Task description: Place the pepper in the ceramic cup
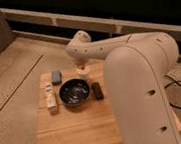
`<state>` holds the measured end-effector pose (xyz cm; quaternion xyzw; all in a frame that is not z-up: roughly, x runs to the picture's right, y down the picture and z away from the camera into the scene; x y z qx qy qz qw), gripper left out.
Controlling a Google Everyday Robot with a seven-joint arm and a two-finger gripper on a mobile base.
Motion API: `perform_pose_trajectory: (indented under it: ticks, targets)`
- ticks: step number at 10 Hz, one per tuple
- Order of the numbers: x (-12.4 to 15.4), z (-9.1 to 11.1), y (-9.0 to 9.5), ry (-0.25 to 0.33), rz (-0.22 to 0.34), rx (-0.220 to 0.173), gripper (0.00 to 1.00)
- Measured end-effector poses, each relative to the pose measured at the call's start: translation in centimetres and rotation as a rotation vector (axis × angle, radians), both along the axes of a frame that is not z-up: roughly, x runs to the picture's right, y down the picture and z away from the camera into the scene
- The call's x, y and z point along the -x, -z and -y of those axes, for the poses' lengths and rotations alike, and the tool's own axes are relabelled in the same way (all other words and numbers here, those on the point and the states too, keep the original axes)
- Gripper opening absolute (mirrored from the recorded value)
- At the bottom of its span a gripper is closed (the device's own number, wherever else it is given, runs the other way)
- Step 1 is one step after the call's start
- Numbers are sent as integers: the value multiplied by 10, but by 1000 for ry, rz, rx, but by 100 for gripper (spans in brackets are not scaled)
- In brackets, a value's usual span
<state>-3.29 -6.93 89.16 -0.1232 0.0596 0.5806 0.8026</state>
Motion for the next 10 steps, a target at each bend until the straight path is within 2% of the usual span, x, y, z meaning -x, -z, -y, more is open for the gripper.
perform_pose_trajectory:
  ticks: [7, 8, 10]
  targets:
    - [11, -16, -21, -7, 52, 56, 2]
    - [11, -17, -21, -9, 53, 61, 7]
    - [8, -22, -25, -21, 52, 84, 30]
